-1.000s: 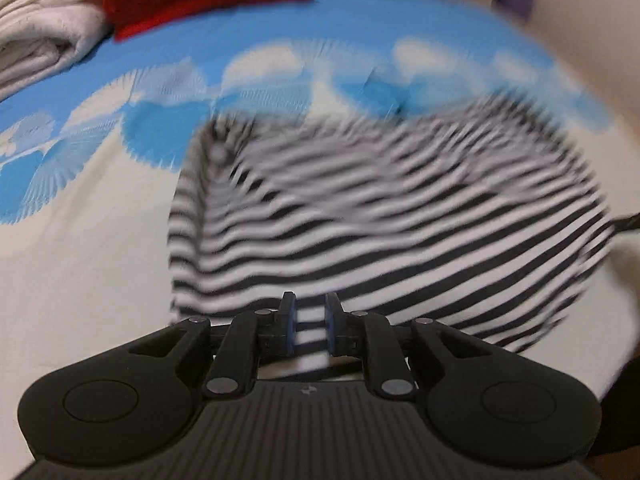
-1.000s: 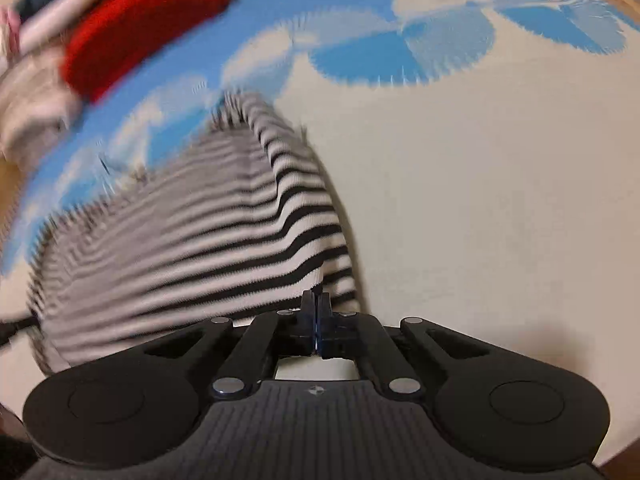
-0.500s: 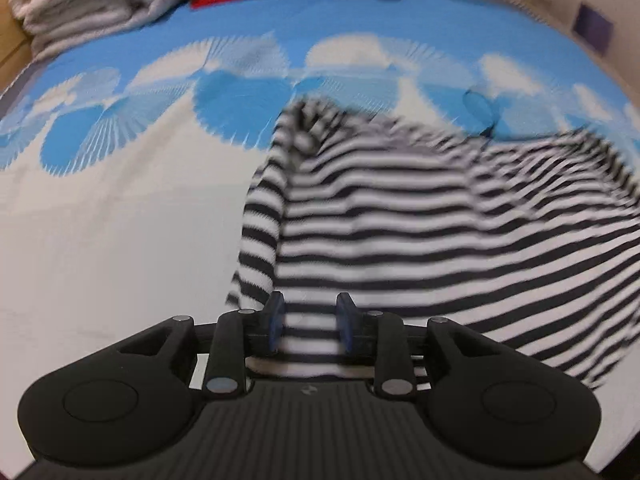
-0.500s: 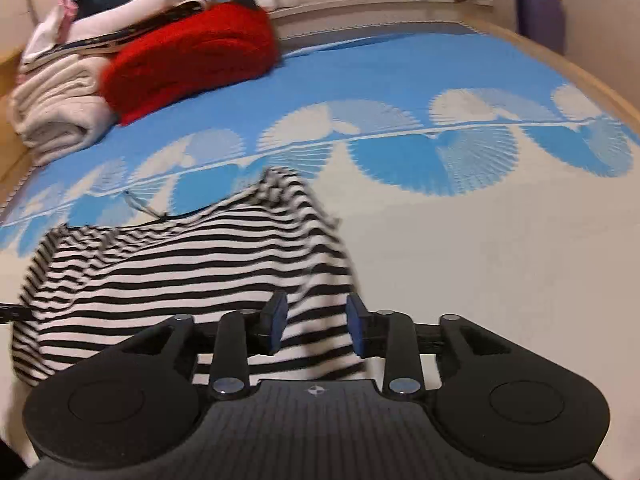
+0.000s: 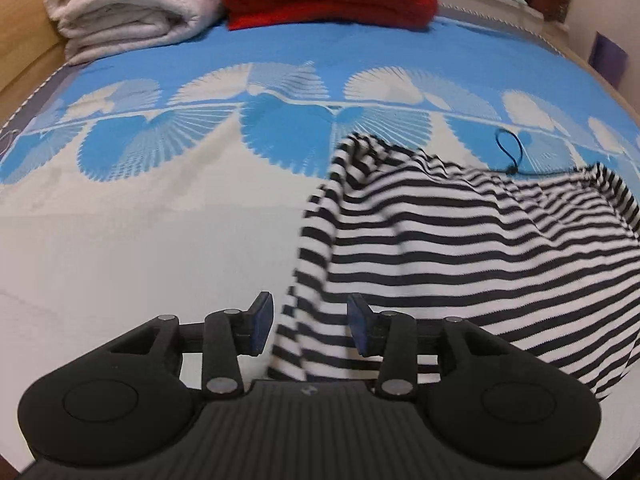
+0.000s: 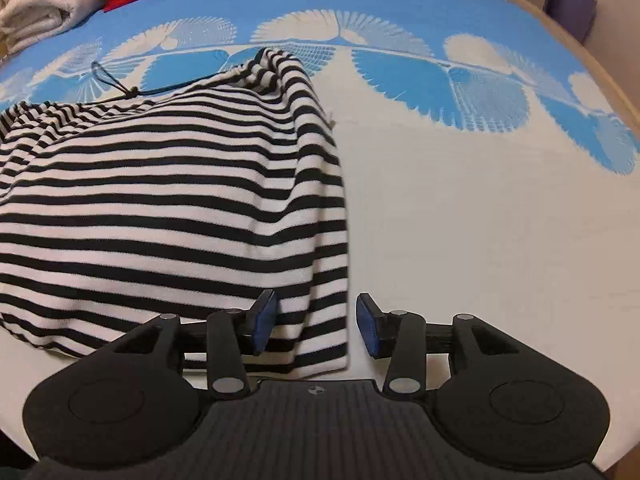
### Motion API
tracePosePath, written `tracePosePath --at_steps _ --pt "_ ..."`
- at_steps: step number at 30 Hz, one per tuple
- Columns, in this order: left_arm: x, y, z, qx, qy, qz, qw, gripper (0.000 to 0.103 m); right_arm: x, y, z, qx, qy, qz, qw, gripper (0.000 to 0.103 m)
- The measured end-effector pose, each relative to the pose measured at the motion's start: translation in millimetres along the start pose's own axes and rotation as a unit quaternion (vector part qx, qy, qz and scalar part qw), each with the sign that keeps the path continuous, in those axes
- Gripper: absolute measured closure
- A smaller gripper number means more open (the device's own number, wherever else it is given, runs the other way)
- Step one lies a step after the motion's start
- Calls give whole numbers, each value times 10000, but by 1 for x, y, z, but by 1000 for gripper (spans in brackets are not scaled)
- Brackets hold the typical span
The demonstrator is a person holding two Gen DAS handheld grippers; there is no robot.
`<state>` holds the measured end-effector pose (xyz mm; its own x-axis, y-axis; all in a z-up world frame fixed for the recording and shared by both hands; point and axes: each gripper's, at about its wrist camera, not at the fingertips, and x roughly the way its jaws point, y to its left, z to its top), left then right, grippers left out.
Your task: Fold small clothes
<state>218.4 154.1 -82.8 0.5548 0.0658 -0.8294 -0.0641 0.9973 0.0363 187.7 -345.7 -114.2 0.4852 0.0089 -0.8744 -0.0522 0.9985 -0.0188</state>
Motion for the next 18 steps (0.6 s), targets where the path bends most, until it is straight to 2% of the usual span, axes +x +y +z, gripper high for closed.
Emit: tracePosePath --at_steps 3,8,11,13,15,18 --pt "-14 10 -2 -59 -191 8 9998 58 -17 -3 4 208 -487 -67 9986 58" --pt "-37 25 -7 -160 -573 34 9982 58 -43 -9 7 656 -1062 -282 9918 58" --pt "-57 33 -10 -226 -931 171 9953 58 -63 -8 7 950 -1506 -131 9839 57" --pt "-73 44 -8 -476 -1107 149 9926 58 -77 -3 5 1041 -1734 33 9793 57" --pt "-92 57 -3 -827 -1189 153 9893 58 -92 6 -1 983 -1942 136 9759 57" --pt "-121 67 1 -944 -1567 117 9831 56 -103 22 -8 836 -2124 309 9731 57"
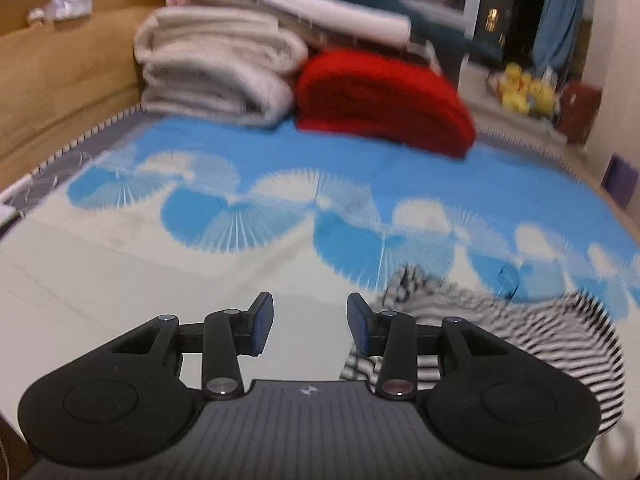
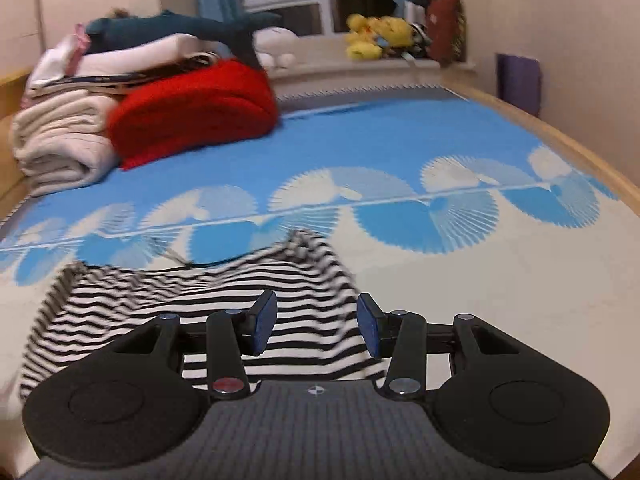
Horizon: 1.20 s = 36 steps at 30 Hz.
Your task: Fold small clothes
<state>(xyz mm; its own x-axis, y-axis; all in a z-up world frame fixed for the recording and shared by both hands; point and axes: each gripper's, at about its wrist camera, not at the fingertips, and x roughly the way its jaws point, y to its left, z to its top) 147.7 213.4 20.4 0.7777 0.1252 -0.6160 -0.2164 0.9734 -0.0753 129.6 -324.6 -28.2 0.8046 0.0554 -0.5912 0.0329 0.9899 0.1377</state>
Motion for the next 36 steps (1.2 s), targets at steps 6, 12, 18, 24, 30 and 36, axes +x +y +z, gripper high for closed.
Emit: tracePosePath --at_steps 6,12,18,24,30,36 --pt "-23 23 -18 -431 -325 -121 9985 52 -10 36 -21 -407 155 186 9989 57" --pt "-48 53 -15 -610 -658 -24 9960 45 -2 64 -36 -797 276 26 9964 57" --pt "-54 88 -19 -484 -534 194 9972 45 5 99 -45 -1048 317 106 9939 60" --pt "-63 137 -29 -787 -461 427 9949 45 2 169 -61 -1414 349 715 9867 92" --pt "-81 167 -25 -930 -523 494 9931 44 4 267 -82 -1774 501 1665 9687 91" --pt "-88 181 -17 -1131 -604 436 9908 43 14 363 -112 -2910 465 2242 9289 88"
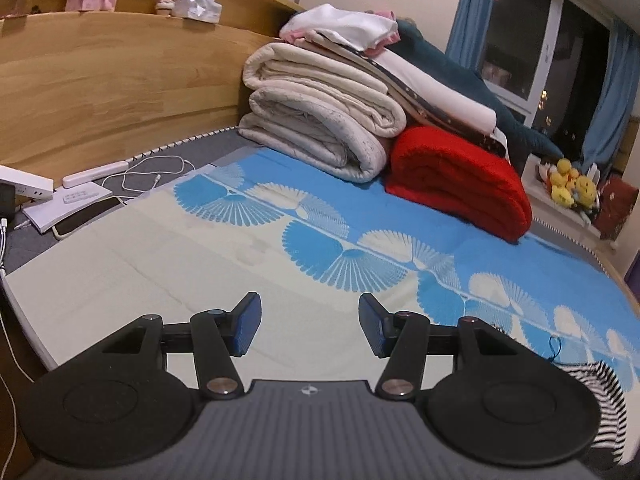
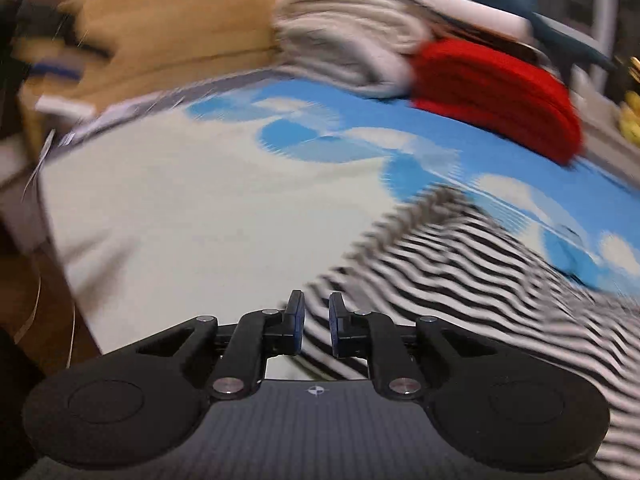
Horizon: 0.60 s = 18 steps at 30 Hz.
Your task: Fold small clothes
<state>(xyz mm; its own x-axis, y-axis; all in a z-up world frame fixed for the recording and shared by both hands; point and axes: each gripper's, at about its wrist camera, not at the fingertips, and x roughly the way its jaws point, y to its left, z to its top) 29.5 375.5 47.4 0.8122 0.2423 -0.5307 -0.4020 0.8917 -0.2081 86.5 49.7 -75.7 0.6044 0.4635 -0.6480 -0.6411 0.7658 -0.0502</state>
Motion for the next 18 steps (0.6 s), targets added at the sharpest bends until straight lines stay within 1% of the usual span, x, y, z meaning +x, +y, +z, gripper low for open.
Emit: tracePosePath --at_steps 1,2,4,6,8,9,11,12,13,14,18 --pt "1 1 2 -38 20 -6 10000 43 11 10 2 -214 92 61 9997 82" --pt "3 0 4 -61 39 -20 10000 43 20 15 2 -376 205 103 9990 71" --pt "6 0 8 -57 86 -53 9999 43 41 26 -1 -771 590 43 9953 59" --pt "8 -2 11 -7 91 -75 9999 43 59 34 -7 -1227 866 -156 9885 59" --pt "9 -5 13 13 110 -110 9999 43 72 36 -10 -1448 1046 -167 9838 59" --pt "9 -6 14 15 114 -137 9998 43 75 36 -11 -1493 1034 -148 9833 59" --pt "9 -8 16 26 88 -171 9998 43 79 37 -7 -1601 999 -130 9819 62" --pt "8 -9 17 20 86 -186 9998 43 81 36 -5 -1627 999 -131 9815 67" --pt "9 -10 18 6 89 -205 9997 43 82 35 -3 -1628 1009 -158 9813 86" --pt "8 -11 19 -2 86 -220 9997 43 84 33 -4 -1625 1046 -207 9809 92" --pt "4 -17 20 23 51 -251 9997 42 82 21 -3 -1373 965 -218 9856 96"
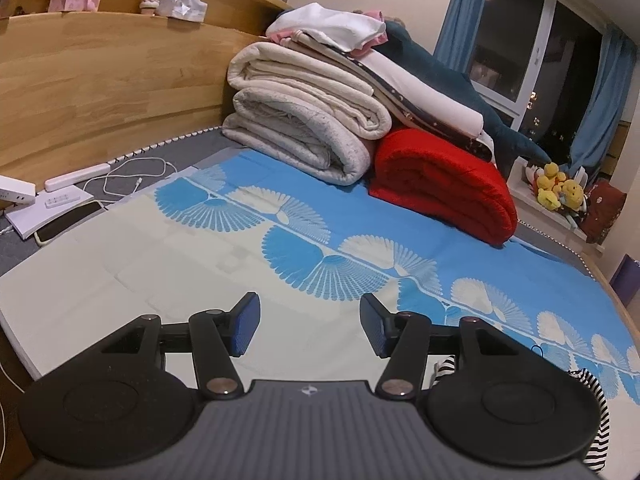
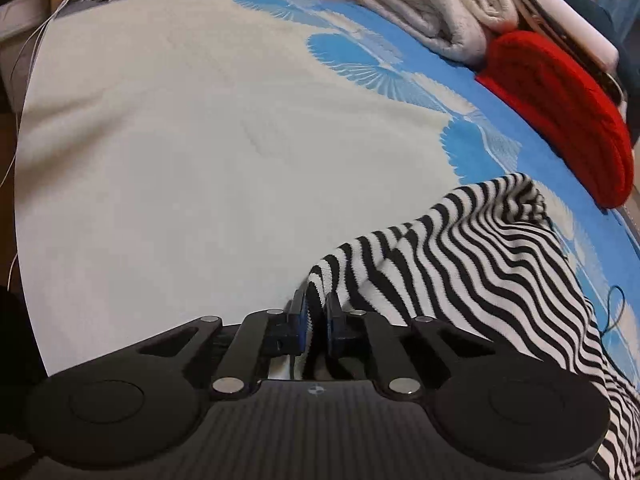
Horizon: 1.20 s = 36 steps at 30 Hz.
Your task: Fold small clothes
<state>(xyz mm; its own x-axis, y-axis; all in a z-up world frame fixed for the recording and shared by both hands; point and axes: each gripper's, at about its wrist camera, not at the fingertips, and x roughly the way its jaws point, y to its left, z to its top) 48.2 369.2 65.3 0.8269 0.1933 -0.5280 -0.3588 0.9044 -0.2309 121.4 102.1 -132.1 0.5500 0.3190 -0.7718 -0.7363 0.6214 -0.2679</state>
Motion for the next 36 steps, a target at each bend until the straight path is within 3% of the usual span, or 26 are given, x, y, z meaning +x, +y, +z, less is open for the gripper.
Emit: tracePosePath --at_steps 6,15,18,21,23,24,29,31,33,35,36 --pt "-4 -11 1 95 -75 -59 9999 42 -39 14 22 547 -718 -208 9957 97" --pt "-4 -20 0 140 -25 1 9999 42 -88 41 41 1404 -1195 377 9821 98" --pt "-2 -26 0 75 14 5 10000 42 -98 14 44 1945 -1240 386 9723 98" --pt "2 -40 2 4 48 -96 9999 42 -127 -43 34 2706 -1556 244 9497 98" --pt "3 -57 1 68 44 -191 9998 42 -151 -91 12 3267 -1802 127 9277 98" --pt "4 -65 0 113 59 -247 9996 42 -165 -118 -6 3663 -1891 80 9111 98" --pt "14 -118 -7 499 121 -604 9969 42 -222 -221 -144 5541 -2016 -752 8042 98" --pt "20 -142 -12 660 207 -769 9946 42 -225 -241 -204 6039 -1611 -1254 7705 98" --pt "25 -167 -19 869 277 -895 9918 42 -213 -257 -263 6693 -648 -1392 7269 98" --pt "29 -192 -28 1048 372 -1028 9885 42 -214 -262 -306 7156 -345 -1366 6841 94" --pt "31 -205 -34 1149 436 -1122 9860 42 -219 -263 -319 7228 -313 -1427 6755 93"
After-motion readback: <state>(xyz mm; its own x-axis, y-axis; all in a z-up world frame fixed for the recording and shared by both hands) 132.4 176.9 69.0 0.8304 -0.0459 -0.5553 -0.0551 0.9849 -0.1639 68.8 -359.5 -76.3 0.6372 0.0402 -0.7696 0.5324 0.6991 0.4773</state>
